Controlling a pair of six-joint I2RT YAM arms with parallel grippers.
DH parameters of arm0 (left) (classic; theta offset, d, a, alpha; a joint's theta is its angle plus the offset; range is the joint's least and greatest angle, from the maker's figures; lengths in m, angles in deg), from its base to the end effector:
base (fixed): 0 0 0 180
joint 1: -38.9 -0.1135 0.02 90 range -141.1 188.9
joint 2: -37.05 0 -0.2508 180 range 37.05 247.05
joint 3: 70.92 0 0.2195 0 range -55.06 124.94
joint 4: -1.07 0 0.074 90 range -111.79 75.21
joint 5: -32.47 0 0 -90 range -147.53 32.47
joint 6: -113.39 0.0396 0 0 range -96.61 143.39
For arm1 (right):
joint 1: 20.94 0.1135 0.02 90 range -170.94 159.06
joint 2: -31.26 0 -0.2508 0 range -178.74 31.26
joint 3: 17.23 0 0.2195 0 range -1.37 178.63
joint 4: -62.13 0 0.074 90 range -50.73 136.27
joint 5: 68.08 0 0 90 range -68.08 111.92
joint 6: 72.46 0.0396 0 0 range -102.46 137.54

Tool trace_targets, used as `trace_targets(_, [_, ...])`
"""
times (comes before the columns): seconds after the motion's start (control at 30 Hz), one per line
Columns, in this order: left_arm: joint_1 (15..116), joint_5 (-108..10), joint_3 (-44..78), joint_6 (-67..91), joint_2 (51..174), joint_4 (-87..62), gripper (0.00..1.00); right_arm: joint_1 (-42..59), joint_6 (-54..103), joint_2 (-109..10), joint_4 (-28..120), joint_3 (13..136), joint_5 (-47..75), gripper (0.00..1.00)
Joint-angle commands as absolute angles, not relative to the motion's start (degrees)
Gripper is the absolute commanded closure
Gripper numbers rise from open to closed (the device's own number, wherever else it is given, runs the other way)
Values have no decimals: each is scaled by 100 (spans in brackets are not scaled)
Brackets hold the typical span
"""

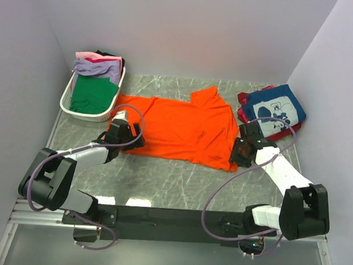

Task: Fold and stack the t-shirts
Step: Fold the tshirt

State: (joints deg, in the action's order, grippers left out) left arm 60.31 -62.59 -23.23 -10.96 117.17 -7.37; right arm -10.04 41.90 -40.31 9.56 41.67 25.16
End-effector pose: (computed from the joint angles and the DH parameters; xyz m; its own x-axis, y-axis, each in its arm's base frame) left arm 0.2322 -0.0873 0.1686 -0.6731 -0.3398 -0.6569 -0.0948 0.9205 -0.3790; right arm 0.1992 0.0361 0.2002 -0.8806 0.2498 -0.4027 0.2170 0.9680 0.1260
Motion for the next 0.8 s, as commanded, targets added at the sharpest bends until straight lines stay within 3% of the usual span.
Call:
trace_targets(0.0, [5798, -5974, -2377, -1229, 11712, -556, 9, -978, 4109, -4168, 1138, 4196, 2298, 55])
trace_targets(0.43, [5393, -5674, -2439, -1299, 11773, -469, 9, -943, 4135, -5047, 1384, 4319, 2209, 60])
trace_targets(0.63, [5218, -5516, -2439, -1361, 11931, -451, 9, -943, 4179, -5144, 1411, 4301, 2262, 78])
trace_targets(0.67, [5182, -5481, -2421, -1387, 11949, -460, 9, -943, 4197, -5153, 1384, 4301, 2288, 87])
trace_targets(0.77, [5077, -5402, -2421, -1414, 12002, -469, 9, -934, 4250, -5100, 1305, 4301, 2376, 100])
